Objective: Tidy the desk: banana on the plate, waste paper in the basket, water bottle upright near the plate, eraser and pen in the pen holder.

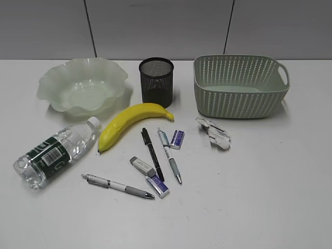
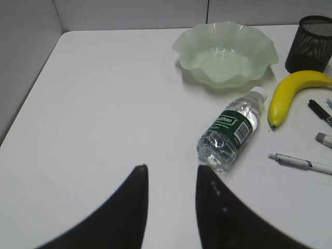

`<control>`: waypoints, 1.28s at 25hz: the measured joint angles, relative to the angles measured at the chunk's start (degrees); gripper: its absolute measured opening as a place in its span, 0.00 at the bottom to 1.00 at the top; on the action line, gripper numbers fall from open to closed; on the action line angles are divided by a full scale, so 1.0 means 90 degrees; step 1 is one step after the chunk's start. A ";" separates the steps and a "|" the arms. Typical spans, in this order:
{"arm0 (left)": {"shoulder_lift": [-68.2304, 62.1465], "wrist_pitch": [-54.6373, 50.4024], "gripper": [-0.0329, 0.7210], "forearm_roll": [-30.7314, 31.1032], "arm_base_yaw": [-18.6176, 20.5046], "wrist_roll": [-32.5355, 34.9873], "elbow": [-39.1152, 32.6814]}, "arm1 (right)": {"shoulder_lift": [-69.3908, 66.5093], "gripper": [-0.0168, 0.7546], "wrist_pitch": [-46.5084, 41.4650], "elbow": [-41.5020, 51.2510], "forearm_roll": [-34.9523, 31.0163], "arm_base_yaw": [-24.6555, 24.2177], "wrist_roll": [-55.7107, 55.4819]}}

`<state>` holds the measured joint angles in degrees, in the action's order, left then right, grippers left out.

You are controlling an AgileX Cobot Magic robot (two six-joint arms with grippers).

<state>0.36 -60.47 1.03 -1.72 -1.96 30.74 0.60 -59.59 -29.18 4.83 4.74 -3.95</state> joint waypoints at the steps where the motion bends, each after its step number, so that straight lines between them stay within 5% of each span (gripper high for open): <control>1: 0.0000 0.0000 0.36 0.0000 0.0000 0.0000 0.0000 | 0.0000 0.49 0.0000 0.0000 0.0000 0.0000 0.0000; 32: 0.0000 0.0000 0.36 0.0000 0.0000 0.0000 0.0000 | 0.0000 0.49 0.0000 0.0000 0.0000 0.0000 0.0000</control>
<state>0.36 -60.47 1.03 -1.72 -1.96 30.74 0.60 -59.59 -29.18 4.83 4.74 -3.95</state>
